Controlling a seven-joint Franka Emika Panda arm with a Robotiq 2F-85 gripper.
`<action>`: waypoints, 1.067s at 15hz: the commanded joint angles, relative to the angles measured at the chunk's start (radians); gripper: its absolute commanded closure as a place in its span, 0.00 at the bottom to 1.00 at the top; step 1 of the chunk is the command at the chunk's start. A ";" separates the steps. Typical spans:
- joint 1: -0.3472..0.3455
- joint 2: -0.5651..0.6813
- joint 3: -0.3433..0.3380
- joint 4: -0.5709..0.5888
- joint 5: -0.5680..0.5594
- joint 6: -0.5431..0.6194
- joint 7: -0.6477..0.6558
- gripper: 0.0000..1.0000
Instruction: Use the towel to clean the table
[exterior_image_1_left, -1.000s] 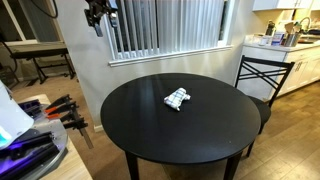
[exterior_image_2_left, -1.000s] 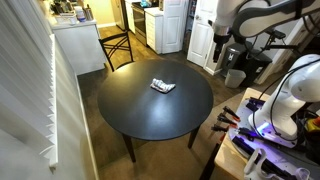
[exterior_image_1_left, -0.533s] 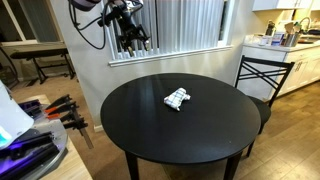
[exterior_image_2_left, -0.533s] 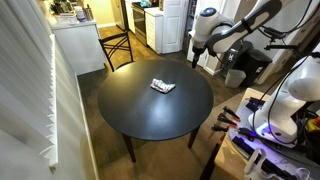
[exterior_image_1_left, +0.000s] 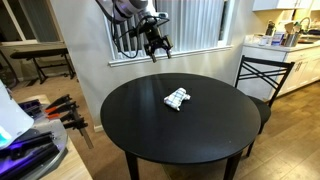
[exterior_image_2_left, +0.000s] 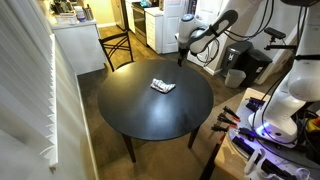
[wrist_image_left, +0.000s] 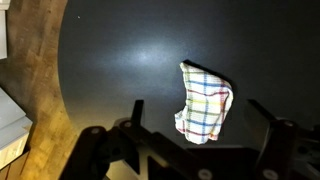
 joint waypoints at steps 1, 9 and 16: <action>0.035 0.023 -0.035 0.020 0.030 0.003 -0.021 0.00; 0.045 0.026 -0.046 0.024 0.027 0.002 -0.019 0.00; 0.047 0.276 -0.042 0.214 0.101 0.112 -0.024 0.00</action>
